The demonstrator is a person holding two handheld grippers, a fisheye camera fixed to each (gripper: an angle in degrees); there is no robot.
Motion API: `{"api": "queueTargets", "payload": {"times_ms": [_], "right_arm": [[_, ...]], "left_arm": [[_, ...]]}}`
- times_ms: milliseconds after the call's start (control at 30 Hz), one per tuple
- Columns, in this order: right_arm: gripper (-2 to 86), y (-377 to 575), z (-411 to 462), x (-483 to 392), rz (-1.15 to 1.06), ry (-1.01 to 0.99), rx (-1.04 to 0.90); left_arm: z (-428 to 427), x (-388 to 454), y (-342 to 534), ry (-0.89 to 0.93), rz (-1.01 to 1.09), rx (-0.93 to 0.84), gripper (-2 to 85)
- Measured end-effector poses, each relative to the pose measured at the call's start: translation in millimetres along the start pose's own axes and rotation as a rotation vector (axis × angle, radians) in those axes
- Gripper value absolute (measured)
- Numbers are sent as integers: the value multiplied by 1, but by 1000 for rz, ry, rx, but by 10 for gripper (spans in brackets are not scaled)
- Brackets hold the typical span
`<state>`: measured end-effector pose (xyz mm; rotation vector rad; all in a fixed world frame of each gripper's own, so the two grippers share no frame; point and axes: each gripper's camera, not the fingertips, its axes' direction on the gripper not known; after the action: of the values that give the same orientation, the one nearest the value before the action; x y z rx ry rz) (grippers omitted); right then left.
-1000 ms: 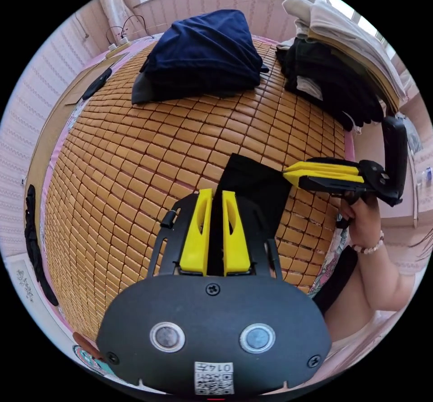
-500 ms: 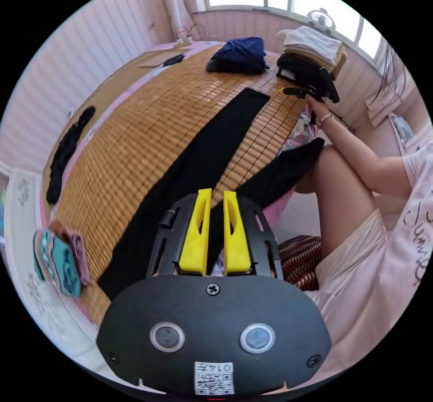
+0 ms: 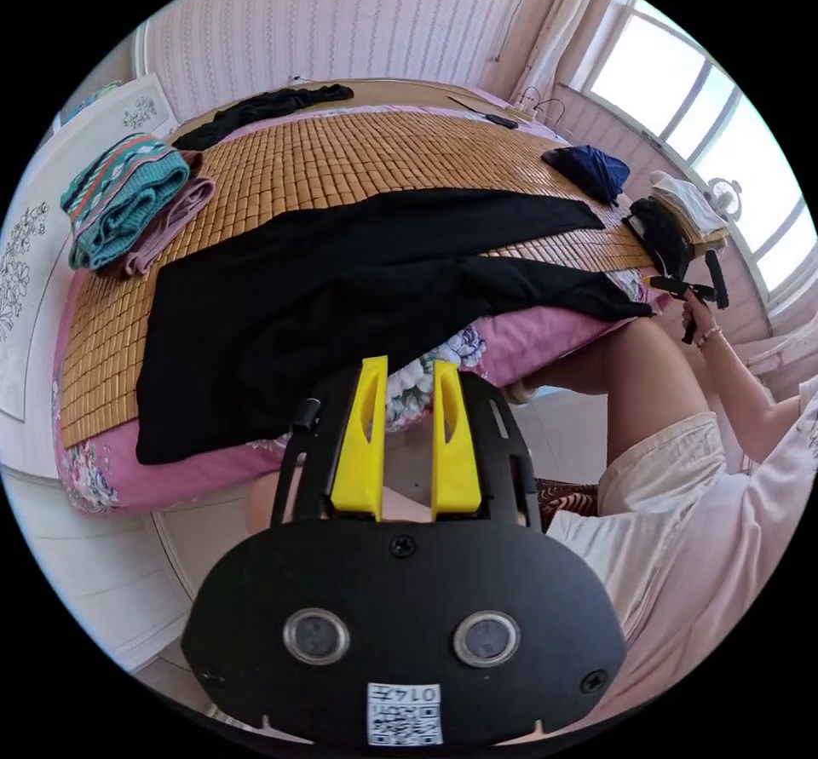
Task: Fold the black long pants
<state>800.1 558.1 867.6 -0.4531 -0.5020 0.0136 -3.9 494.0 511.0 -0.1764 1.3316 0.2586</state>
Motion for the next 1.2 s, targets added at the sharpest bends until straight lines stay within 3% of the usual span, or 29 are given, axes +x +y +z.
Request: {"api": "queueTargets", "payload": {"times_ms": [133,200,267,433,600,767,833,933,1067,1200], "right_arm": [[82,4,44,-13,36,9,-201],[35,6,36,-28,-4,26,-132],[23,-3,39,-40,-2,41,-201],[12,-21,15,-72,-104,64,-188],[9,-50,-44,-104,-201,65,22],[9,-71,-116,-145,-392,48,490],[8,-67,-114,-137,-354,63,520],[6,-52,-70,-100,-210,67,353],[0,-15,-15,-52,78,139,96],[-2,-23,-12,-81,-7,93,112]], "left_arm": [[21,11,-25,-22,128,-2,92],[37,10,-32,-31,151,-49,90],[56,6,-34,-69,171,-154,69],[31,-14,-26,-48,193,-135,-2],[-20,-35,-16,0,193,-41,-9],[-111,-64,5,103,141,178,-8],[-121,-66,17,157,161,162,-5],[-113,-65,34,233,179,53,10],[-133,-77,56,198,152,120,40],[-165,-117,59,181,45,148,45]]}}
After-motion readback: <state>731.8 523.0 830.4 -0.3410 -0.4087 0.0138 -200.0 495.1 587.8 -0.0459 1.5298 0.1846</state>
